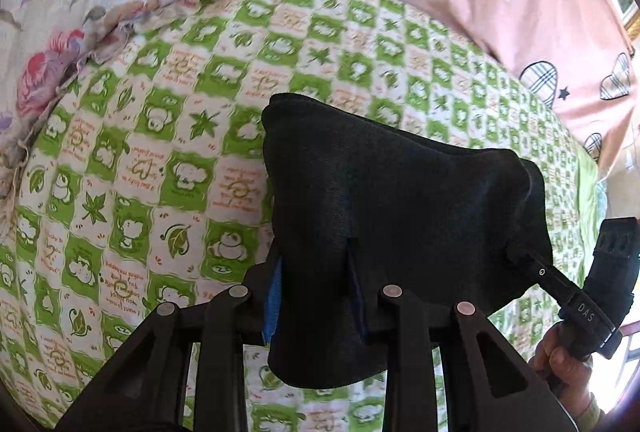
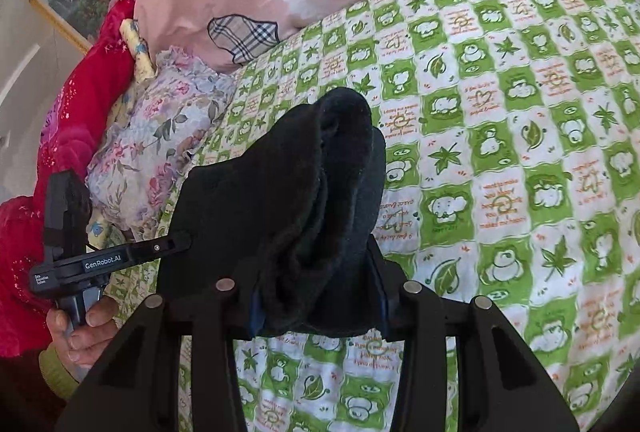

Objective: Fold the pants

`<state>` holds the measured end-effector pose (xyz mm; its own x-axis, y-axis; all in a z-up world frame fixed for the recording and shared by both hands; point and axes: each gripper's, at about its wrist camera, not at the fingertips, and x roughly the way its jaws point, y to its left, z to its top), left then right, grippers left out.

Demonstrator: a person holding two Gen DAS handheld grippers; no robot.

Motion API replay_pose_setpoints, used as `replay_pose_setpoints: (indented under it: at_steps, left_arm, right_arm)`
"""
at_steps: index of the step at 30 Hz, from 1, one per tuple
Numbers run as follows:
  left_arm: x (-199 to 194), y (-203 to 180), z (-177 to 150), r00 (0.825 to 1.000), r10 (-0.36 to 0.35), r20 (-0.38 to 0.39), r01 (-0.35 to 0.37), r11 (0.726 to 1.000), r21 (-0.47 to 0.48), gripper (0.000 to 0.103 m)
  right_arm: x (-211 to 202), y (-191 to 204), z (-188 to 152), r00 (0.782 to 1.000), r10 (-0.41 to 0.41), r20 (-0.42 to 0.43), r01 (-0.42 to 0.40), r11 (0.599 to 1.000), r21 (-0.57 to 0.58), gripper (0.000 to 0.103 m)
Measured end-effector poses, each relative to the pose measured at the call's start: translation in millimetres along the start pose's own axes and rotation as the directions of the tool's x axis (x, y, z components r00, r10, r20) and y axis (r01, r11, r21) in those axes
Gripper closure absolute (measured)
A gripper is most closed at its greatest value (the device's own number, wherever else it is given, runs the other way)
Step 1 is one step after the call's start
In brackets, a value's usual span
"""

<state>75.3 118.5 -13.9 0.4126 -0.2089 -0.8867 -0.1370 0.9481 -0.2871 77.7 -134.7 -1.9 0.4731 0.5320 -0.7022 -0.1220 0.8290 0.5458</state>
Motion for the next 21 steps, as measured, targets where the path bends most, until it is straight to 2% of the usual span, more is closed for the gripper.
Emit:
replay_pose_setpoints:
  at_steps: [2, 4, 8, 13, 18, 21]
  left_arm:
    - [6, 3, -2, 1.000, -0.001, -0.007, 0.001, 1.000, -0.002, 0.074]
    - [9, 4, -4, 1.000, -0.001, -0.011, 0.001, 1.000, 0.004, 0.072]
    - [10, 6, -7, 1.000, 0.012, 0.002, -0.012, 1.000, 0.004, 0.059]
    - [10, 9, -11, 1.000, 0.027, 0.003, -0.027, 1.000, -0.002, 0.049]
    - [7, 10, -15, 0.999, 0.042, -0.010, -0.042, 0.999, -0.018, 0.039]
    - [4, 9, -18, 0.999, 0.046, -0.014, -0.046, 0.999, -0.020, 0.037]
  right_arm:
    - [5, -3, -1, 1.000, -0.007, -0.011, 0.007, 1.000, 0.003, 0.060]
    - [8, -9, -2, 1.000, -0.002, -0.024, 0.003, 1.000, 0.024, 0.054]
    - [11, -21, -4, 0.998, -0.046, -0.038, 0.047, 0.998, 0.043, 0.048]
    - [8, -28, -6, 0.998, -0.051, -0.026, 0.052, 0.998, 0.045, 0.038]
    - [1, -28, -5, 0.998, -0.055, -0.013, 0.055, 0.997, 0.047, 0.037]
    - [-4, -28, -5, 0.999, -0.050, 0.000, 0.050, 0.998, 0.048, 0.036]
